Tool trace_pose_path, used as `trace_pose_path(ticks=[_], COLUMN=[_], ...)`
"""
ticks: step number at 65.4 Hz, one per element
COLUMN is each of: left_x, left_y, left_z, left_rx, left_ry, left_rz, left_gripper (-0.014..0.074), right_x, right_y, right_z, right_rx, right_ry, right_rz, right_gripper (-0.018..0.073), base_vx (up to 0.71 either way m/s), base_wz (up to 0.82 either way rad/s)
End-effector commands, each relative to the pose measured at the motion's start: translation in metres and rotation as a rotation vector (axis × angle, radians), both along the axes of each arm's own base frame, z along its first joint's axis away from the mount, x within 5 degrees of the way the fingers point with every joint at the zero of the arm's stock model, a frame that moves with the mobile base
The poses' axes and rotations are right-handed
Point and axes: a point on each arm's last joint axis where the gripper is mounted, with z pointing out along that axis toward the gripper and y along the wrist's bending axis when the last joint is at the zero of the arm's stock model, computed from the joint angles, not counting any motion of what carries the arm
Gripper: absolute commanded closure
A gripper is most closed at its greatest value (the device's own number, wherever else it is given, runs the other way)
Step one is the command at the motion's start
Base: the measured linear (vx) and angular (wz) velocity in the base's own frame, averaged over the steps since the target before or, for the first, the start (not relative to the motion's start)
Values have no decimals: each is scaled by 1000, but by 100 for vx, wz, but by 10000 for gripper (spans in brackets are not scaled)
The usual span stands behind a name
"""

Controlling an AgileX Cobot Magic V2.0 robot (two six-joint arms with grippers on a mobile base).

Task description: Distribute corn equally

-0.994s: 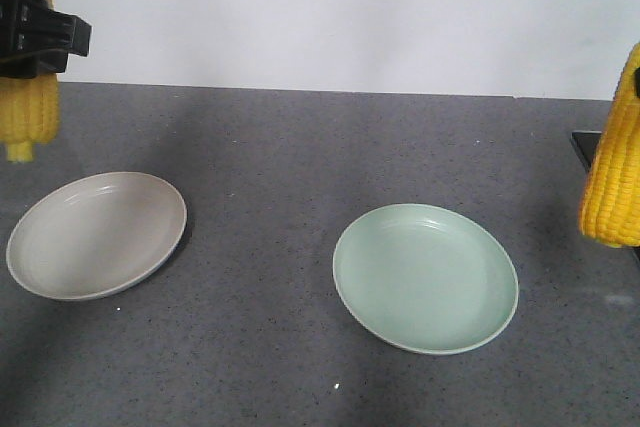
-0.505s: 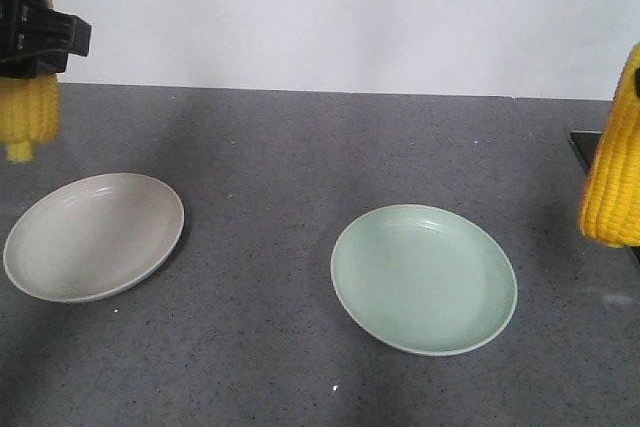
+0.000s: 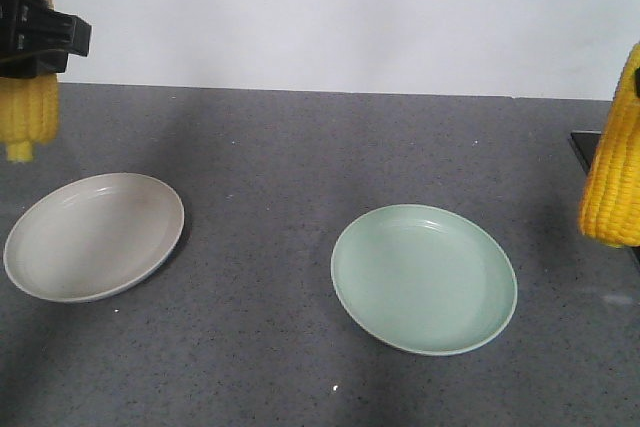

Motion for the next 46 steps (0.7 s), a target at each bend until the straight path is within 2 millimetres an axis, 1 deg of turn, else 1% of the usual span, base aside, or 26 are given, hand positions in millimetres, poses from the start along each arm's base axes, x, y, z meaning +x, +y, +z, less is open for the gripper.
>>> trace_pose_path(ticks=[1, 46], left_x=[-6, -6], left_y=[3, 3], left_z=[18, 18], left_rx=[-27, -27], left_ry=[-106, -106], left_rz=[-6, -6], left_gripper=[593, 593], right_x=[-4, -4], right_y=[0, 0], right_z=[15, 15], right_rx=[13, 13], right_ry=[-97, -97], right_rz=[-16, -16], right_gripper=[366, 366], base_vx=[0, 0], base_wz=[0, 0])
